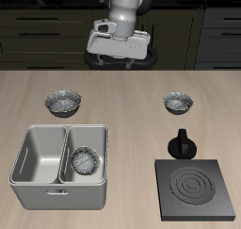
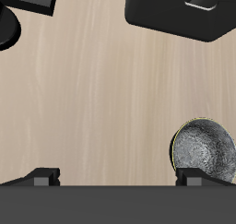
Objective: Turn off the stove and place the smallest bowl in the left side of the drainer and the medium bowl in the right side
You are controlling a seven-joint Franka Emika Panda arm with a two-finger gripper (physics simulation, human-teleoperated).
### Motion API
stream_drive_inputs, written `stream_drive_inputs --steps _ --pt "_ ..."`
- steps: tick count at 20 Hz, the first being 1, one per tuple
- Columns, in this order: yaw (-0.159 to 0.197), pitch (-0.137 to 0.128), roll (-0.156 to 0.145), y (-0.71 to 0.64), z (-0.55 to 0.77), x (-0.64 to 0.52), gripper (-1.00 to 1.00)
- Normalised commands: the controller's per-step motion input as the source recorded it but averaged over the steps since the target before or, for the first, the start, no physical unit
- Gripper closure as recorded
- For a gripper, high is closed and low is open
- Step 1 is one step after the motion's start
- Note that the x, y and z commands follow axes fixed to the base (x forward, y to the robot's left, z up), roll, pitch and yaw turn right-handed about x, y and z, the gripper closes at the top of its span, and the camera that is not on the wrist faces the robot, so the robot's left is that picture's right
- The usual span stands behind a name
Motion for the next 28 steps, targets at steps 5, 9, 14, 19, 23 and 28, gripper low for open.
stream_drive_inputs --steps 5,9,14,19,23,28 --pt "0.02 -0.012 0.032 0.01 0.08 -0.04 -1.0" --pt "-0.017 -0.009 -0.007 0.05 0.04 -0.01 -1.0" --pt "0.0 0.004 0.025 0.03 -0.01 -0.04 -1.0" --pt "-0.012 0.001 0.022 0.16 -0.01 -0.05 -1.0" --pt "-0.004 0.004 0.033 0.23 -0.02 -0.05 -1.0" --pt "-0.03 0.006 0.04 0.34 -0.01 -0.03 -1.0"
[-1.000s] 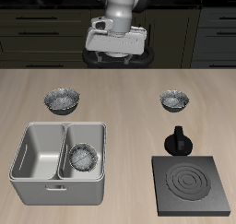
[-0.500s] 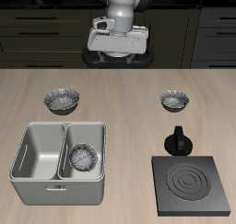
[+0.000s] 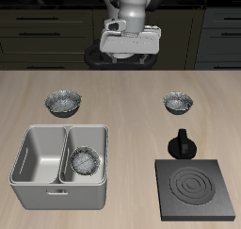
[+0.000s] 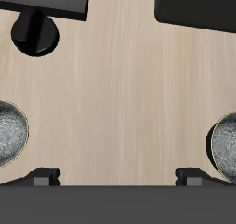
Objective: Turn off the stove and place the smallest bowl in the left side of the drainer and the medium bowl in the right side
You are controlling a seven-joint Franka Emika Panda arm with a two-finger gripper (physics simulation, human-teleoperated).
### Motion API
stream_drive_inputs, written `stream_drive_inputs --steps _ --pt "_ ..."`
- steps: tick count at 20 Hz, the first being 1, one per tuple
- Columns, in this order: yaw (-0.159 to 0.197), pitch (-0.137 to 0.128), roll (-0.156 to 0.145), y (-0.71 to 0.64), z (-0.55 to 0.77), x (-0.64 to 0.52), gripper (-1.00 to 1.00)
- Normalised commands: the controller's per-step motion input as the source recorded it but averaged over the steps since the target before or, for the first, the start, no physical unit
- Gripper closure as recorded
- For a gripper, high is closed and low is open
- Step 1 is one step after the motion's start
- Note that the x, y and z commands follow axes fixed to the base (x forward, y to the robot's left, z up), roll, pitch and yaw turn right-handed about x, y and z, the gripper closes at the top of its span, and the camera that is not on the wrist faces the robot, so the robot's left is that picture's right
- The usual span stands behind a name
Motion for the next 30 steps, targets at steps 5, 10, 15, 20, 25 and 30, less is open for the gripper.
stream_drive_inputs --steps 5,10,15,20,25,30 --pt "0.007 -0.011 0.061 0.34 -0.09 -0.06 -1.0" --pt "-0.027 0.02 0.021 0.28 -0.11 0.06 -1.0" --pt "-0.037 0.028 0.002 0.26 -0.14 0.13 -1.0" --pt "0.008 0.005 0.043 0.22 -0.09 -0.02 -1.0" --pt "-0.006 0.016 0.035 0.25 -0.16 -0.02 -1.0" --pt "-0.03 0.005 -0.025 0.22 -0.17 0.05 -1.0"
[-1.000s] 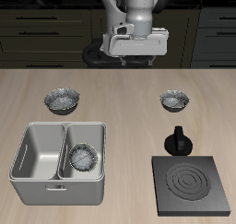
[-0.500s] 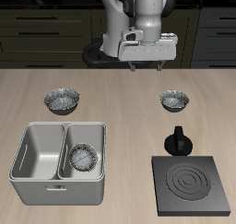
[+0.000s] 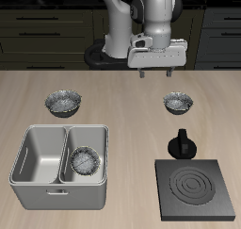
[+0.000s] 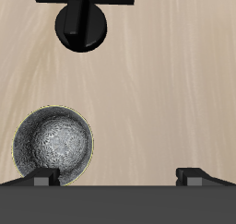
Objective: Turn off the stove and place the smallest bowl in the left side of the drainer and the medium bowl in the right side
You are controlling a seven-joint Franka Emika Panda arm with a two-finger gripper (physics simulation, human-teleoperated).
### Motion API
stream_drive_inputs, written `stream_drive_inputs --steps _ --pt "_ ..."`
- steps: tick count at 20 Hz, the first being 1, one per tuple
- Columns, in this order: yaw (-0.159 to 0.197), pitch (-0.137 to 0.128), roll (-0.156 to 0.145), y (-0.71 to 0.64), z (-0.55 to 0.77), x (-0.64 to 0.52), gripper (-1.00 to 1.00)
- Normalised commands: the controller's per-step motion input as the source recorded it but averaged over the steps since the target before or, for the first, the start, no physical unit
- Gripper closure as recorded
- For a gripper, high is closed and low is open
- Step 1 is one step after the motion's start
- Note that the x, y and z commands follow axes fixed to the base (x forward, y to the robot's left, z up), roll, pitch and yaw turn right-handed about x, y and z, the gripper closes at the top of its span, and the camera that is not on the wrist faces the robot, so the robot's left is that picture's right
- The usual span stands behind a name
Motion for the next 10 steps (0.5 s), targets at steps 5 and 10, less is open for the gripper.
stream_drive_inputs --steps 5,10 --pt "0.011 0.02 0.029 0.22 -0.17 -0.05 -1.0" --pt "-0.009 0.019 0.005 0.03 -0.22 0.04 -1.0"
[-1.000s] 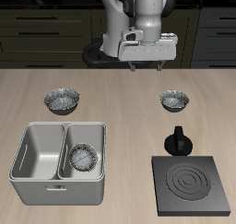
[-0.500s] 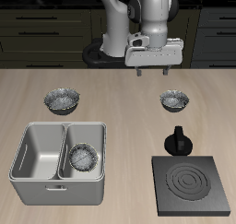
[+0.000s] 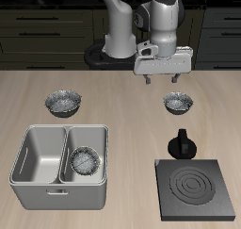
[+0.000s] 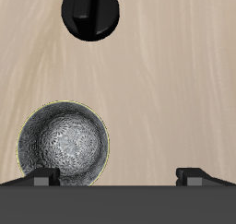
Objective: Turn off the stove and place the smallest bowl in the left side of the drainer and the medium bowl in the right side
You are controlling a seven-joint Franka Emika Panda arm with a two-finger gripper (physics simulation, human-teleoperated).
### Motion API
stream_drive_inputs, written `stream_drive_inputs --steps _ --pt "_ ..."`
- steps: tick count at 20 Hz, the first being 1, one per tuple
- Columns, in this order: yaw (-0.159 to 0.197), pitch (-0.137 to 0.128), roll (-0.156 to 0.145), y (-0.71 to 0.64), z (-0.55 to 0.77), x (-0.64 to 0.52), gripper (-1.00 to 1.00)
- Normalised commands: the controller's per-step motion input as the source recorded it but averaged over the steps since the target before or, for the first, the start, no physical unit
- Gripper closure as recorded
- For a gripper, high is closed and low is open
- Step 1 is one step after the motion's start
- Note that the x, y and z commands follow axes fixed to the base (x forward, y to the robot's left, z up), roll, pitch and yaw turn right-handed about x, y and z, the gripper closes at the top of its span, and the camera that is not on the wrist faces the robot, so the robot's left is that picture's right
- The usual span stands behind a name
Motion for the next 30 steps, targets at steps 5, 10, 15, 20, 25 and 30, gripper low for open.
stream_drive_inputs --steps 5,10,15,20,25,30 --pt "0.007 0.001 -0.002 0.1 -0.19 -0.03 -1.0" --pt "-0.003 0.019 -0.003 0.09 -0.21 0.01 -1.0" --pt "-0.002 0.017 -0.011 0.01 -0.21 0.01 -1.0" --pt "0.003 0.025 -0.009 0.01 -0.27 0.01 -1.0" --pt "0.007 0.056 0.008 0.03 -0.28 0.08 -1.0" --pt "0.005 0.033 0.019 0.02 -0.17 0.02 -1.0"
